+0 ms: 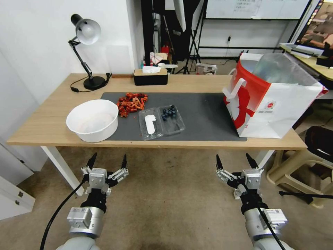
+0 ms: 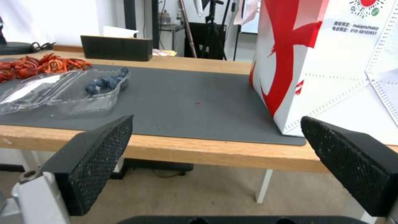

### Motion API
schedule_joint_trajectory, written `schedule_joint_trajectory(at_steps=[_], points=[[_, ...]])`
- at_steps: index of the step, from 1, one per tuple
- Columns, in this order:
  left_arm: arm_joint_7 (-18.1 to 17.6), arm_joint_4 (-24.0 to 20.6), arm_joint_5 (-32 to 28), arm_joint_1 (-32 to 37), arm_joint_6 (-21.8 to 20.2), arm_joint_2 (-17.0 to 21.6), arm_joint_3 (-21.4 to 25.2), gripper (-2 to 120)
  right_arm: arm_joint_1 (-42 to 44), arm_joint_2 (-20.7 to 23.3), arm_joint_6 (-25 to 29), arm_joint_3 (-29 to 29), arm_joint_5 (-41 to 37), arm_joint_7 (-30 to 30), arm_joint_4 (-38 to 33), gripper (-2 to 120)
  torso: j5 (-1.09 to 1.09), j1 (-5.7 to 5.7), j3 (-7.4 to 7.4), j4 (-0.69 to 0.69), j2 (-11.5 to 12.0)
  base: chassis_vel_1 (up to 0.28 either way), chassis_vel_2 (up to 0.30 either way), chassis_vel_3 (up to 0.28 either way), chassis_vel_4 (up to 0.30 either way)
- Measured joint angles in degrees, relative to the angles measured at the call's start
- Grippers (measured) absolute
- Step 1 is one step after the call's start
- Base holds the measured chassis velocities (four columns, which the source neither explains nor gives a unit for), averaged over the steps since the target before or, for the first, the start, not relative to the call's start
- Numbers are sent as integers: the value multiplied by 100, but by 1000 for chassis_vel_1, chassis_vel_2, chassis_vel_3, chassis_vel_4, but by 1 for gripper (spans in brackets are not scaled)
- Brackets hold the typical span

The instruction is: Close the takeout container lid, then place the container into the takeout bag.

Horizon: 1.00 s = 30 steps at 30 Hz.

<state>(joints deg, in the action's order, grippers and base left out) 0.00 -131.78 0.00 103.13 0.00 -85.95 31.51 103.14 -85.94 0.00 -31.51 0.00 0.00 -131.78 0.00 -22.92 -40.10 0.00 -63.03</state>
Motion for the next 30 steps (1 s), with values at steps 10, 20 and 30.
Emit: schedule_joint_trajectory(at_steps=[10, 20, 30], points=[[0, 0, 0, 0, 0, 0, 0, 100, 0, 0, 0, 0, 0, 0, 0, 100, 0, 0, 0, 0, 0, 0, 0, 0, 0], [0, 0, 0, 0, 0, 0, 0, 100, 0, 0, 0, 0, 0, 0, 0, 100, 0, 0, 0, 0, 0, 0, 0, 0, 0], [0, 0, 0, 0, 0, 0, 0, 100, 0, 0, 0, 0, 0, 0, 0, 100, 0, 0, 0, 0, 0, 0, 0, 0, 0]])
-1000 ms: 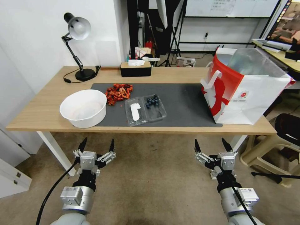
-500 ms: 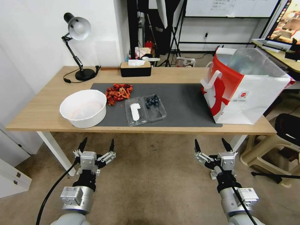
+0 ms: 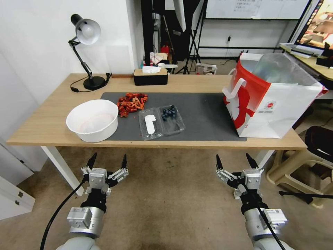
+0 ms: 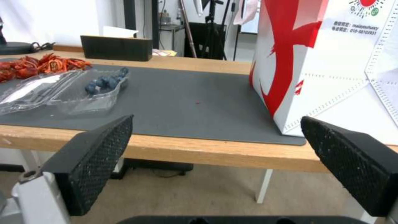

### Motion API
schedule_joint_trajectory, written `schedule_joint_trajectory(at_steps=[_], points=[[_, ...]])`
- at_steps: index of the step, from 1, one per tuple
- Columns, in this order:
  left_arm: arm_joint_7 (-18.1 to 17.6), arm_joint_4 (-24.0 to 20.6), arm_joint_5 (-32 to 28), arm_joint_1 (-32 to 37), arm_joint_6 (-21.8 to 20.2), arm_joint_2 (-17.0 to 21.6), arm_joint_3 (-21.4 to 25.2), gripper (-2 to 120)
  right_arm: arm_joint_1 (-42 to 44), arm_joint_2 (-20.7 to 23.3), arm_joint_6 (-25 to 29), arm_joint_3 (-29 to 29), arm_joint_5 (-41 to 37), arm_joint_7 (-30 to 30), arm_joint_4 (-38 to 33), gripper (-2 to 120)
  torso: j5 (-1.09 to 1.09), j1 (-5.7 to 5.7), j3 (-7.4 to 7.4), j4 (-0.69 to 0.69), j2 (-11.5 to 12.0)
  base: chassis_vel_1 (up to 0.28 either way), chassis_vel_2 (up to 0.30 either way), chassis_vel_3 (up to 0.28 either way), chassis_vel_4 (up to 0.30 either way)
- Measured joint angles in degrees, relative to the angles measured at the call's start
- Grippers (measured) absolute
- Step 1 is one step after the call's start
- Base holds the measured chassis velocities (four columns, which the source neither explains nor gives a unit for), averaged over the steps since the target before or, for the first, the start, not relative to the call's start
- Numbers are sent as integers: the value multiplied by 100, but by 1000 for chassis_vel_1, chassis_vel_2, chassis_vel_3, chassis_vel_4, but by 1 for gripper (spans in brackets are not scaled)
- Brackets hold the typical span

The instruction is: Close the takeout container lid, then place the container into the takeout bag.

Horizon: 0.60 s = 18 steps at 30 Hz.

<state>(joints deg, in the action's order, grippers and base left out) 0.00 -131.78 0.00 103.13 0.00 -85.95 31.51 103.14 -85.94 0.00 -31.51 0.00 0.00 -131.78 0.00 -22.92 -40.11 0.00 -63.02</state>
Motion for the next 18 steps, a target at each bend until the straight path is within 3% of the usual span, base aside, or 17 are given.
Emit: schedule_joint_trajectory(at_steps=[4, 7, 8, 11, 16, 18], points=[[-172, 10, -156, -94, 19, 92, -150, 100, 10, -2, 45, 4, 1, -1, 14, 100, 1, 0, 0, 3, 0, 0, 0, 0, 0], [-883, 58, -804, -516, 168, 482, -805, 100, 147, -61, 532, 89, 61, -76, 196, 100, 0, -1, 0, -1, 0, 0, 0, 0, 0], [-883, 58, -804, -516, 168, 482, -805, 100, 147, -61, 532, 89, 61, -76, 196, 100, 0, -1, 0, -1, 0, 0, 0, 0, 0], [-1399, 90, -1275, -811, 264, 751, -1364, 100, 335, -149, 1197, 207, 150, -188, 442, 100, 0, -1, 0, -5, 0, 0, 0, 0, 0], [-1439, 152, -1197, -595, 249, 676, -1515, 100, 492, -199, 1970, 289, 165, -393, 792, 100, -1, 0, 1, 1, 0, 0, 0, 0, 0], [-1441, 175, -1174, -571, 252, 658, -1516, 100, 480, -178, 2031, 271, 128, -431, 836, 100, 0, 0, 0, 1, 0, 0, 0, 0, 0]])
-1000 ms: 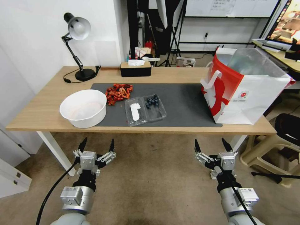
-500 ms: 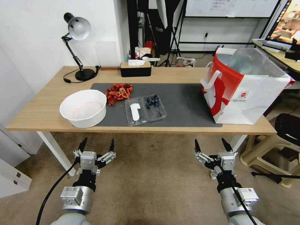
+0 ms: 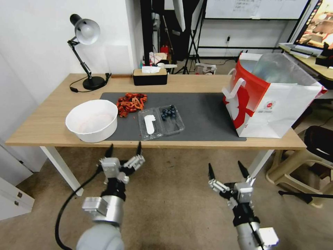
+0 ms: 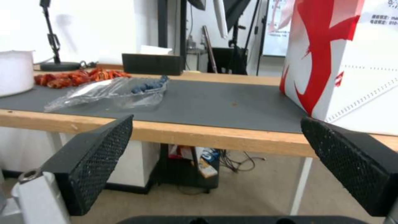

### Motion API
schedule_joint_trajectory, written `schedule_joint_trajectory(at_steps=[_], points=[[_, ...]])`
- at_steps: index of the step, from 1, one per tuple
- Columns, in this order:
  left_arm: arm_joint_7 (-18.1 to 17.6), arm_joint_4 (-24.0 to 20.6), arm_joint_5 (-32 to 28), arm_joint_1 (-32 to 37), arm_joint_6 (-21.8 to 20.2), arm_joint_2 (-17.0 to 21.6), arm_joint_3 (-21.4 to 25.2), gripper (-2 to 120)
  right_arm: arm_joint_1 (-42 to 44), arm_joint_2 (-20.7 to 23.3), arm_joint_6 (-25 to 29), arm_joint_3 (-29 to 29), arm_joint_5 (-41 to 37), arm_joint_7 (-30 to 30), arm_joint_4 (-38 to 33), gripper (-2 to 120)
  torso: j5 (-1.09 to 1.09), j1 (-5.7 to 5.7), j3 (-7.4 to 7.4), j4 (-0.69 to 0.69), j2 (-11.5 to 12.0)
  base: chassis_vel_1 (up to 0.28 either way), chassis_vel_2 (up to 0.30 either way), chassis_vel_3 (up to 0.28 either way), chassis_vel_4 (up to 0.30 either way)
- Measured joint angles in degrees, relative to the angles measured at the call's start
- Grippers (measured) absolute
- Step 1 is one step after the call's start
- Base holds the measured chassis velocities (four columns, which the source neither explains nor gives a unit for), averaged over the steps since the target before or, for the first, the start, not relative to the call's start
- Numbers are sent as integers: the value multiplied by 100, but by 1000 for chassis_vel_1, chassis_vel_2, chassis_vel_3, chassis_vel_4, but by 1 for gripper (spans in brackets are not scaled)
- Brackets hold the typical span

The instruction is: Close the takeout container lid, then place the container into the takeout bag.

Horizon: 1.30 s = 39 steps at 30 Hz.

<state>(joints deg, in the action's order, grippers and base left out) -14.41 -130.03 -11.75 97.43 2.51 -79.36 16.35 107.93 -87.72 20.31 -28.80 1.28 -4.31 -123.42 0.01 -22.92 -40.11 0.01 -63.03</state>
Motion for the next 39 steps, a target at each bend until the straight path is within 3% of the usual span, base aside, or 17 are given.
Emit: schedule_joint_trajectory(at_steps=[39], points=[[60, 123, 87, 206, -11, 47, 133, 100, -188, 185, -287, -54, 6, 189, 80, 100, 0, 0, 0, -1, 0, 0, 0, 0, 0]])
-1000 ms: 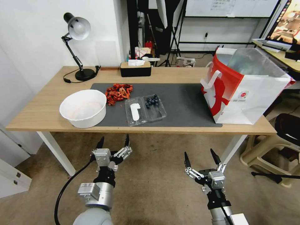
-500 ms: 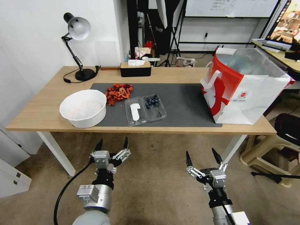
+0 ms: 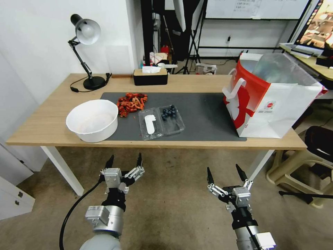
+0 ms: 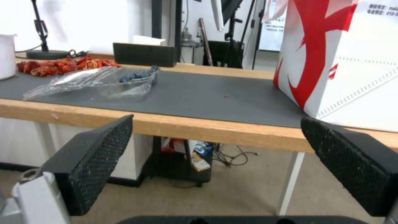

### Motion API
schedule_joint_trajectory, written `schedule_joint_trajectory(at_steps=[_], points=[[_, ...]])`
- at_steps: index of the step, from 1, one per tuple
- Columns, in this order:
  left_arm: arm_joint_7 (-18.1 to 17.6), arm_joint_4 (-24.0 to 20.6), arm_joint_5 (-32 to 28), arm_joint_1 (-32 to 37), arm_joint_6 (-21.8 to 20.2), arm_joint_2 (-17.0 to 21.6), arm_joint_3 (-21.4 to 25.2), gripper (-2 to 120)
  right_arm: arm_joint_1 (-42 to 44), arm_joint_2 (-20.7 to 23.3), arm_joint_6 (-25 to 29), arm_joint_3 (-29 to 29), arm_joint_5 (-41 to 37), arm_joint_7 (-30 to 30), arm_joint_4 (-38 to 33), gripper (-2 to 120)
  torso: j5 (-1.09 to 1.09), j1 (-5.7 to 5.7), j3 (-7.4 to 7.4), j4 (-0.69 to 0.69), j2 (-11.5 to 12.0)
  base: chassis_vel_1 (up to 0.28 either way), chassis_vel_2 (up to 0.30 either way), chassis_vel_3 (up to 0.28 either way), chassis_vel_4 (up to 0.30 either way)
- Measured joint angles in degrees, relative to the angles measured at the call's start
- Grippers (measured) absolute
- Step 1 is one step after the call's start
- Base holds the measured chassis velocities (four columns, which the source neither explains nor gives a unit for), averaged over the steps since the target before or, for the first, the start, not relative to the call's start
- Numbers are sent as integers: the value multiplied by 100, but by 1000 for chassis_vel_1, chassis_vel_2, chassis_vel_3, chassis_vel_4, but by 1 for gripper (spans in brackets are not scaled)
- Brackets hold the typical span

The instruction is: Close the takeout container lid, then place the container into the takeout bag.

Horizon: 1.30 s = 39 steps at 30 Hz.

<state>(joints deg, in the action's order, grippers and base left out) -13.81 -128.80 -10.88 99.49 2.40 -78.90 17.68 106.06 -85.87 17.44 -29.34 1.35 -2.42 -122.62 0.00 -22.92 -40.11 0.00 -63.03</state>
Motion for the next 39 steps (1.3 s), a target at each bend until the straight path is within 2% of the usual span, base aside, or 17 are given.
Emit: schedule_joint_trajectory(at_steps=[14, 18, 22, 23, 25, 29, 30, 31, 34, 36, 39], points=[[165, 303, -51, -213, 44, 163, -17, 100, -388, 322, -599, 42, -295, 159, -217, 100, 0, 0, 0, 0, 0, 0, 0, 0, 0], [174, 370, -120, -300, 25, 235, -36, 100, -659, 503, -797, 34, -477, 238, -230, 100, 0, 0, -1, -1, 0, 0, 0, 0, 0], [180, 397, -160, -291, 8, 252, -2, 100, -1386, 966, -1287, 153, -854, 456, -193, 100, 1, 0, -1, 1, 0, 0, 0, 0, 0], [180, 397, -160, -291, 8, 252, -2, 100, -1386, 966, -1287, 153, -854, 456, -193, 100, 1, 0, -1, 1, 0, 0, 0, 0, 0], [184, 397, -156, -251, 8, 202, 33, 100, -1833, 1300, -1555, 353, -1107, 626, -94, 100, 0, 0, -1, 1, 0, 0, 0, 0, 0], [183, 399, -151, -227, 14, 170, 57, 100, -2143, 1527, -1743, 574, -1265, 834, 6, 100, 0, 0, -1, 1, 0, 0, 0, 0, 0], [181, 410, -140, -208, 25, 144, 80, 100, -2505, 1733, -2029, 869, -1369, 1129, 130, 100, 1, 0, 0, 2, 1, 0, 0, 0, 0], [181, 410, -140, -208, 25, 144, 80, 100, -2505, 1733, -2029, 869, -1369, 1129, 130, 100, 1, 0, 0, 2, 1, 0, 0, 0, 0], [178, 466, -138, -203, 39, 127, 119, 100, -3321, 2002, -2718, 1472, -1627, 1651, 358, 100, 0, 0, -1, 1, 1, 0, 0, 0, 0], [178, 480, -139, -203, 44, 126, 131, 100, -3491, 2038, -2839, 1587, -1690, 1753, 406, 100, 0, 0, -1, 0, 0, 0, 0, 0, 0], [183, 516, -155, -210, 53, 129, 160, 100, -4340, 2169, -3420, 2102, -2016, 2233, 648, 100, -1, 0, -1, 2, 1, 0, 0, 0, 0]])
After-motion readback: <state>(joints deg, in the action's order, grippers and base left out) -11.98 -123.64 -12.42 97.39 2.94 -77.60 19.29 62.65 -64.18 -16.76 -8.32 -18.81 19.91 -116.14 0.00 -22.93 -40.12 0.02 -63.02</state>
